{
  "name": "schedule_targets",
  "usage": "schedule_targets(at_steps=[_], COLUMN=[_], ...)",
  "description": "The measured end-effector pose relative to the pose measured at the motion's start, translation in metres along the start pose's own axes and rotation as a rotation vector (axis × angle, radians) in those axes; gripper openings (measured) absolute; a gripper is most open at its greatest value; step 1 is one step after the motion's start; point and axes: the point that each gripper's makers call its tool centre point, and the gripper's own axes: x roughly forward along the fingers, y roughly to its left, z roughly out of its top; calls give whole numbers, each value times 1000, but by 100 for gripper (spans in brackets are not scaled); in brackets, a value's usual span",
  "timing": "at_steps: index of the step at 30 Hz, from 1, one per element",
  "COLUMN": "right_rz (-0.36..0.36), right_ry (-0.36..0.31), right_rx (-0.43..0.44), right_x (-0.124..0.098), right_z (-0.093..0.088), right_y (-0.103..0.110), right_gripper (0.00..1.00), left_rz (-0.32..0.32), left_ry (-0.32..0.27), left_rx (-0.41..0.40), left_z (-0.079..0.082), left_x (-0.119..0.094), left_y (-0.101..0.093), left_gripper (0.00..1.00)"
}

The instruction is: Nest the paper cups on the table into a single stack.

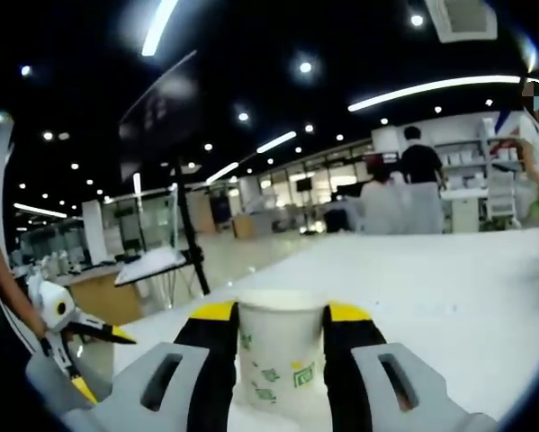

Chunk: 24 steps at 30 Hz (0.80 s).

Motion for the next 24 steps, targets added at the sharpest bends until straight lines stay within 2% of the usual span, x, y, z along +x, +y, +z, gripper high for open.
schedule_targets(at_steps=[15,18,24], right_rz=[11,12,21], right_ry=[-6,-4,1], right_rx=[2,5,6], right_x=[-11,-13,-17], right_z=[-8,-11,-18], right_y=[7,9,18], right_gripper=[34,34,34], left_rz=[-23,-42,-54], left_ry=[-7,-50,-51], left_rx=[-14,1,-23], left_z=[2,9,9], left_x=[0,-1,0], left_y=[-4,-8,-9], left_gripper=[99,99,99])
